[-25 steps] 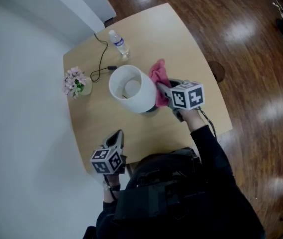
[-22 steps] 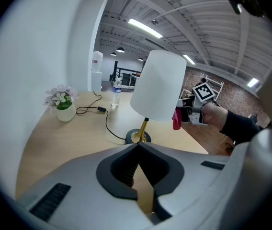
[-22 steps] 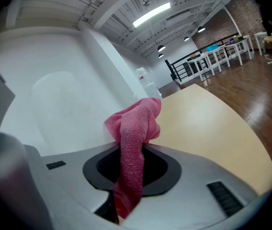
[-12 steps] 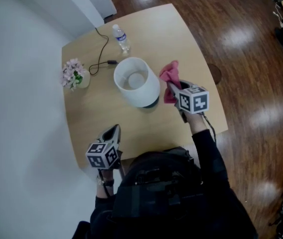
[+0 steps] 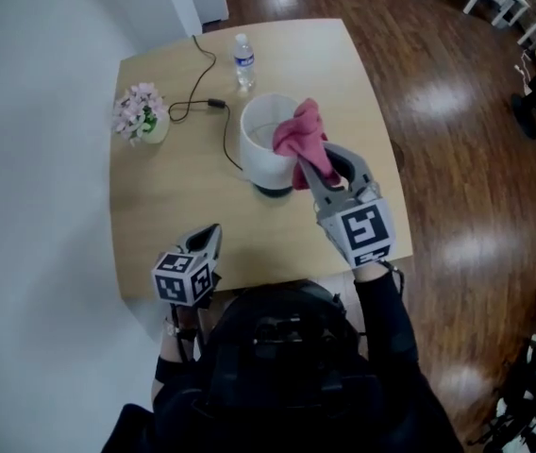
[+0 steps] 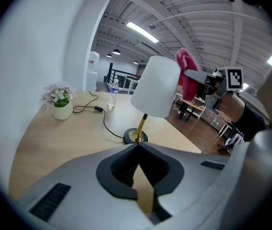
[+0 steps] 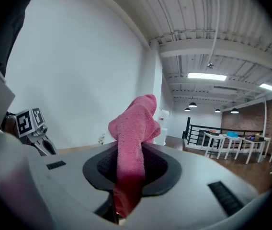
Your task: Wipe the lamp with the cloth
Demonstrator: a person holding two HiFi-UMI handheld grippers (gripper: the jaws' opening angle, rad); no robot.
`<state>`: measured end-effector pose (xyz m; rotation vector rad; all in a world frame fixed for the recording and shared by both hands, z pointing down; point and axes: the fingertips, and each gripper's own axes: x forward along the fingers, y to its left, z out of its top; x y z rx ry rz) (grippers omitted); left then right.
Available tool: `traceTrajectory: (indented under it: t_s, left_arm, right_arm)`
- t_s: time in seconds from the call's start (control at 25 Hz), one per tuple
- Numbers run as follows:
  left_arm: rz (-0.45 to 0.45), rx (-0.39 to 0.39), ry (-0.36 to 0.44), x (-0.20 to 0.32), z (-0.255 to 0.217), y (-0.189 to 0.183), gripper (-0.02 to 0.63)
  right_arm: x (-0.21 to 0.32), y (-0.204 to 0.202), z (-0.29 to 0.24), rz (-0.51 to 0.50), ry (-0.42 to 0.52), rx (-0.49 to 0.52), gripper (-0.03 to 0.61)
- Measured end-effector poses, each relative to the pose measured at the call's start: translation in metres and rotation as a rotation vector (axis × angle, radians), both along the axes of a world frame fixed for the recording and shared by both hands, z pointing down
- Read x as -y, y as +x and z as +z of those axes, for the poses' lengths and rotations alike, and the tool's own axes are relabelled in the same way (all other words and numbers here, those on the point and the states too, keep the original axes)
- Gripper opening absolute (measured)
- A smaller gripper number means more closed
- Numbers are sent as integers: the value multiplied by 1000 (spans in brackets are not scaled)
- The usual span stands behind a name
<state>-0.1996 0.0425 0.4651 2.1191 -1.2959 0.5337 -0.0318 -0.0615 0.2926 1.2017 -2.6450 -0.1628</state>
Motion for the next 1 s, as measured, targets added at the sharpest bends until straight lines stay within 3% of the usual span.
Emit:
traceTrajectory:
  t_s: [0.24,0.64,1.0]
  left_arm:
    - [1,-14,-7,-15,5,-18,0]
    - [13,-15,-21,-33,12,-37,0]
    - [48,-16,-33,-39,16,-49,0]
  right_arm:
    - [-6,-4,25,59,-41,-37,87]
    - [-22,-9,118,159,-257,-91,87]
    - [-45,-14,189,183,-444,-163,86]
